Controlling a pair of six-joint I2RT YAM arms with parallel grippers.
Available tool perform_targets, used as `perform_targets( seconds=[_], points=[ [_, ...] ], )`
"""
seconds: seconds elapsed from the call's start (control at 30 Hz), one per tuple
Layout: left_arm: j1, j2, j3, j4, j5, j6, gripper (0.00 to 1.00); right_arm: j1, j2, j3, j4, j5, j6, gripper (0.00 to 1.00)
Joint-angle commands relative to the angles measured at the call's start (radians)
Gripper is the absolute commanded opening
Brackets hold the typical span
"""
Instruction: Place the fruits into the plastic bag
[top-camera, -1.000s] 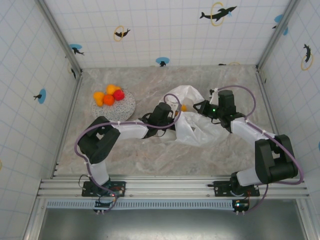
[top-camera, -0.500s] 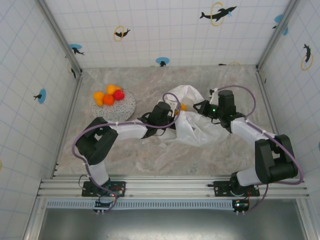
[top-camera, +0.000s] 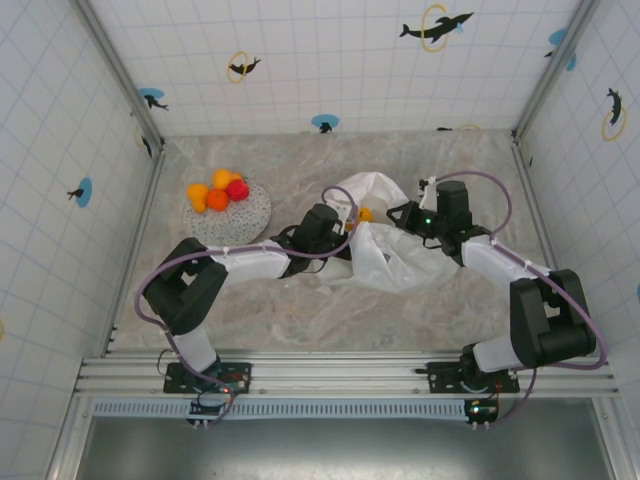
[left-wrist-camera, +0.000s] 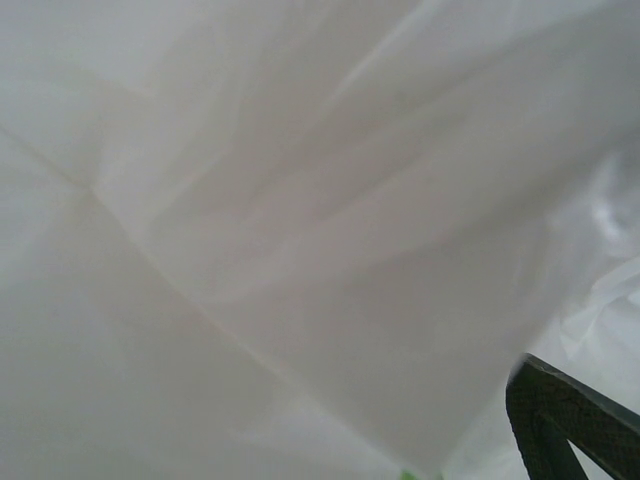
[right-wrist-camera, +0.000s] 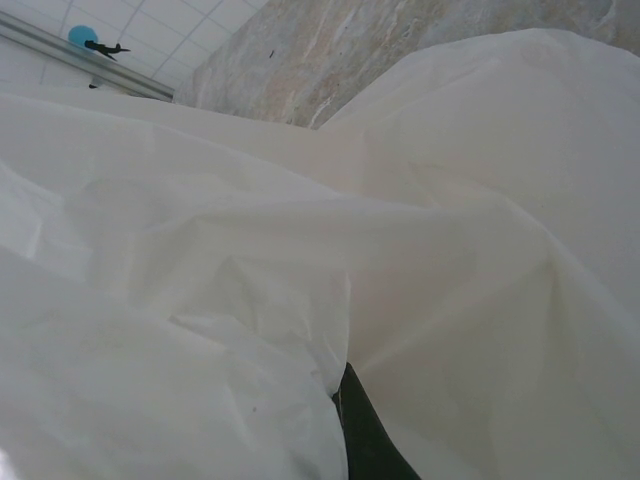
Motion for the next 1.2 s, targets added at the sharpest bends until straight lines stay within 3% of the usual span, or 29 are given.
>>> perform_targets(
  seconds=[0.0,0.67,0.93,1.17],
  points=[
    [0.005,-0.048,-0.023,-0.021,-0.015,0.029,0.97,-0.01,-0.027,-0.011,0.002,0.005,-0.015,0.0],
    [0.037,-0.262,-0.168,-0.121,0.022,0.098,0.96,-0.041,-0.042,-0.019,-0.019,0.01,-0.034,0.0],
    [0.065,-0.392,-0.219,-0.218,0.104,0.142,0.92,-0.041,-0.024,-0.026,-0.004,0.006,-0.03,0.0],
    [0.117,-0.48,-0.231,-0.261,0.262,0.176,0.87,-0.041,-0.022,-0.023,-0.002,0.009,-0.033,0.0]
  ],
)
